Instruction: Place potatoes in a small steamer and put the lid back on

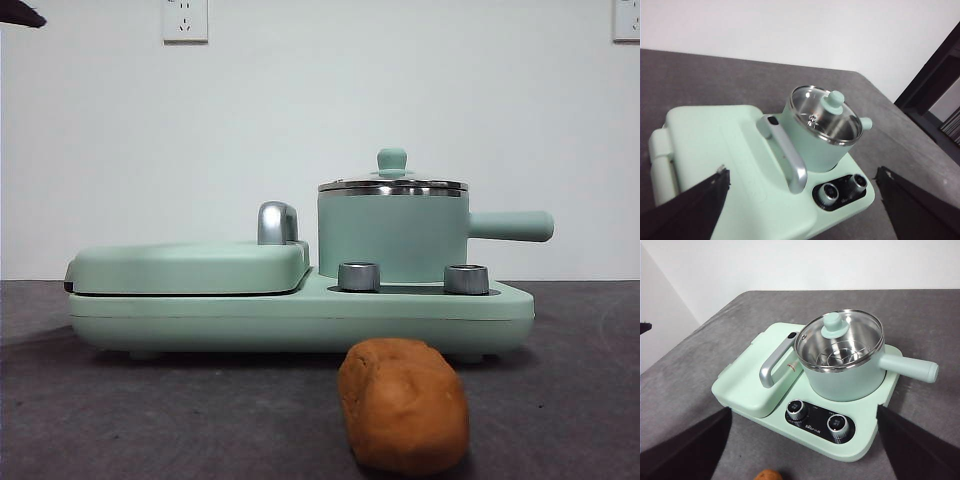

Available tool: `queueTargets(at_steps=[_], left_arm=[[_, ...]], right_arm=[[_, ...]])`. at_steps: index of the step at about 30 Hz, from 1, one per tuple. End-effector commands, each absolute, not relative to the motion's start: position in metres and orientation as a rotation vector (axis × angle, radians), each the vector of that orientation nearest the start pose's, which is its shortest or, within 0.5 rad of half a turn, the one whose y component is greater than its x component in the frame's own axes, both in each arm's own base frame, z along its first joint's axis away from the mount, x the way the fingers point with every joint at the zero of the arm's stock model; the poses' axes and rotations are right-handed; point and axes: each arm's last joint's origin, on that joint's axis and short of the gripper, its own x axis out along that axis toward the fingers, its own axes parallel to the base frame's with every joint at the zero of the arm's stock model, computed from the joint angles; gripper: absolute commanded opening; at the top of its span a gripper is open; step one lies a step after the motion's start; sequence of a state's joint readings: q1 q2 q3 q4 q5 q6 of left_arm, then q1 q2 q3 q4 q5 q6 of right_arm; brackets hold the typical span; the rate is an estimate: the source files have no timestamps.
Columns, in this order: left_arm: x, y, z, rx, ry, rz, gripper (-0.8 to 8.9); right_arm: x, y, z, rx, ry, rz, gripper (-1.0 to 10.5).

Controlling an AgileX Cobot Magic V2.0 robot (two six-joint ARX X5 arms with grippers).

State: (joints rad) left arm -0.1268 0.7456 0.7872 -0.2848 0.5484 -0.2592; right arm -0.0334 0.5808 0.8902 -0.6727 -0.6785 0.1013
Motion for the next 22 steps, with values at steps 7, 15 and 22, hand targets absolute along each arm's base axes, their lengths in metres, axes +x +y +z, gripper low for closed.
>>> queueTargets(at_steps=[7, 15, 22], left_arm=[[0.185, -0.056, 0.354, -0.331, 0.312, -0.728, 4.83], [0.239, -0.097, 0.385, -0.272, 0.459, -0.82, 4.94], [0.29, -0.149, 0.405, -0.123, 0.573, -0.899, 4.94]], right_arm=[[0.099, 0.016, 0.353, 0.212, 0.363, 0.631, 4.9], [0.099, 0.016, 0.353, 0.233, 0.37, 0.629, 4.9], [0.099, 0.016, 0.353, 0.237, 0.371, 0.628, 4.9]])
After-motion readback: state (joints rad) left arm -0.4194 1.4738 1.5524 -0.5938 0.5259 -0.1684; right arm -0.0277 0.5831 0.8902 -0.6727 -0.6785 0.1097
